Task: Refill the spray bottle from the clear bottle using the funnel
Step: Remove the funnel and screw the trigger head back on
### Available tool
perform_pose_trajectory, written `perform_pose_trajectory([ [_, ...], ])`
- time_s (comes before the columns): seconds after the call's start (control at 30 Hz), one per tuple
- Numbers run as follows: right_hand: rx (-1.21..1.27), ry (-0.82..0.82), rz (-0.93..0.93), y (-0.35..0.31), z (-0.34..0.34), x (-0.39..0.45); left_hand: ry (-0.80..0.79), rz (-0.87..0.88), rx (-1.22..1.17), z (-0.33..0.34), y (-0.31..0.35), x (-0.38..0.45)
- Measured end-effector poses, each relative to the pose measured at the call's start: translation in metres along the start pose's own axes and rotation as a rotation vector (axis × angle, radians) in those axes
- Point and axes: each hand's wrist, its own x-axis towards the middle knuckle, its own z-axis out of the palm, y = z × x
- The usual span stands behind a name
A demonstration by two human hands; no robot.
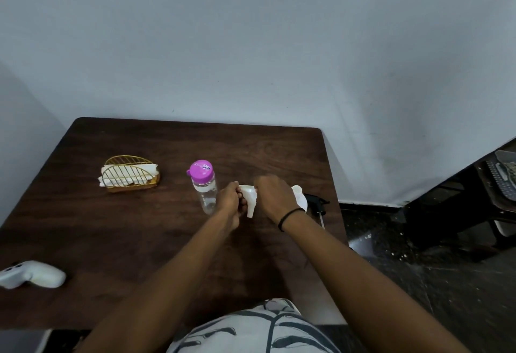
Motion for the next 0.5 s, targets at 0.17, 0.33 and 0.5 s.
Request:
perform_pose_trajectory([
  [0.17, -0.020, -0.047, -0.002, 0.000, 0.014, 0.020, 0.061, -0.063, -0.022, 0.001, -0.008, 0.009],
  [0.33, -0.007, -0.061, 0.000, 0.001, 0.033, 0.030, 0.093, -0.083, -0.019, -0.001, -0.013, 0.022],
  [0.5, -0.018, -0.100, 0.000, 0.001, 0.042, 0.032, 0.104, -0.120, -0.086, -0.002, -0.018, 0.033],
])
